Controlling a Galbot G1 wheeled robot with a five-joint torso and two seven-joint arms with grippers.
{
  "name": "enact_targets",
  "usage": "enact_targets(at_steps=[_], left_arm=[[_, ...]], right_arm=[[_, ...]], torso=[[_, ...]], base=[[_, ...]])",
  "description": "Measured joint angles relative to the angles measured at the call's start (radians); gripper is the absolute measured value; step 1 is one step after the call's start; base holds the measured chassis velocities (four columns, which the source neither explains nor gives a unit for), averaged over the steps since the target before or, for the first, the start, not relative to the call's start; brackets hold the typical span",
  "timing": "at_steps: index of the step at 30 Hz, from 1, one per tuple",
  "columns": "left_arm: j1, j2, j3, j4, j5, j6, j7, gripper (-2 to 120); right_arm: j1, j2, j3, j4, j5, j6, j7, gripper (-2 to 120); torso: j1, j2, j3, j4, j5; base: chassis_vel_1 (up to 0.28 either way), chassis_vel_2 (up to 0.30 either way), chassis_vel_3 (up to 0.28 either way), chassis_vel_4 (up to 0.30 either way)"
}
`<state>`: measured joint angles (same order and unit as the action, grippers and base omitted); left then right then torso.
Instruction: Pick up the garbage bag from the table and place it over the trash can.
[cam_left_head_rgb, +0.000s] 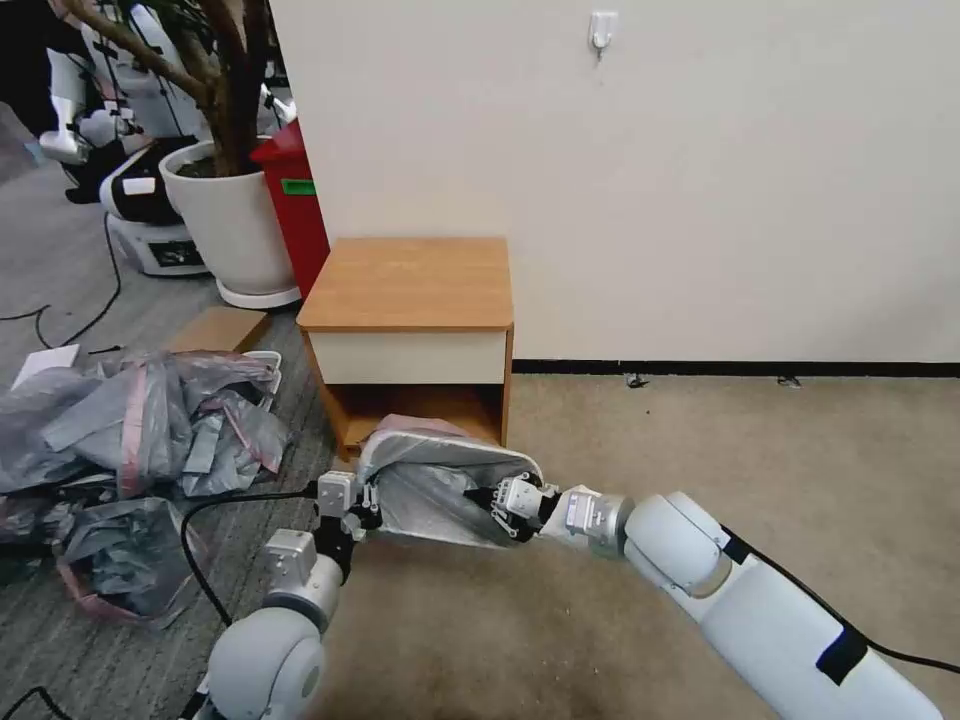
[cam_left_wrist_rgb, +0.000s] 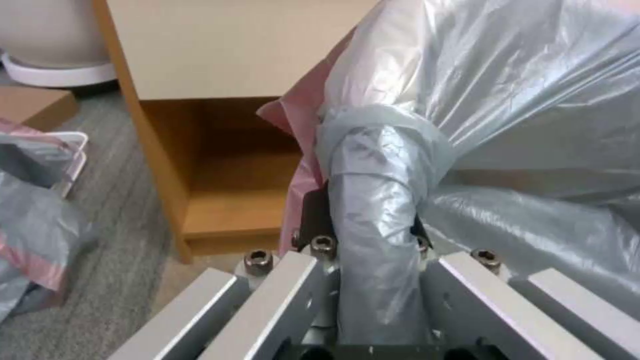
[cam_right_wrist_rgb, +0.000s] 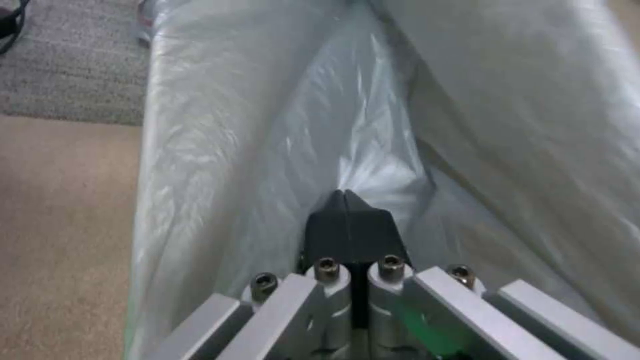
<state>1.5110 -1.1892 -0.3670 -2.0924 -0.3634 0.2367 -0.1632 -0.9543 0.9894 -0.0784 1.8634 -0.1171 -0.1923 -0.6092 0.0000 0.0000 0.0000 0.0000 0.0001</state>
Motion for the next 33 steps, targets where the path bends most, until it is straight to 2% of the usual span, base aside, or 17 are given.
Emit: enact_targets(at_steps=[6,9,18,33], left_arm=[[0.002,-0.013,0.017,-0.001,0.015,0.0,0.004,2],[0.005,-0.028,0.03,0.002,0.043,-0.001,0.007,2],[-0.006,-0.053,0.058,0.012,0.082,-0.002,0.007,2],[-0.023,-0.101,0.108,0.032,0.115,-0.002,0.0,2]], right_arm=[[0.006,0.021,-0.018,-0.006,-0.04,-0.015,-0.015,0],[0.039,0.03,-0.033,-0.01,-0.08,-0.07,-0.011,0],[0.049,0.03,-0.054,-0.017,-0.143,-0.122,0.003,0],[0.087,0.067,-0.082,-0.091,-0.216,-0.192,0.015,0]], torso=[[0.0,0.0,0.0,0.0,0.0],[0.0,0.0,0.0,0.0,0.0],[0.0,0.0,0.0,0.0,0.0],[0.0,0.0,0.0,0.0,0.0]], base=[[0.0,0.0,0.0,0.0],[0.0,0.0,0.0,0.0],[0.0,0.0,0.0,0.0],[0.0,0.0,0.0,0.0]])
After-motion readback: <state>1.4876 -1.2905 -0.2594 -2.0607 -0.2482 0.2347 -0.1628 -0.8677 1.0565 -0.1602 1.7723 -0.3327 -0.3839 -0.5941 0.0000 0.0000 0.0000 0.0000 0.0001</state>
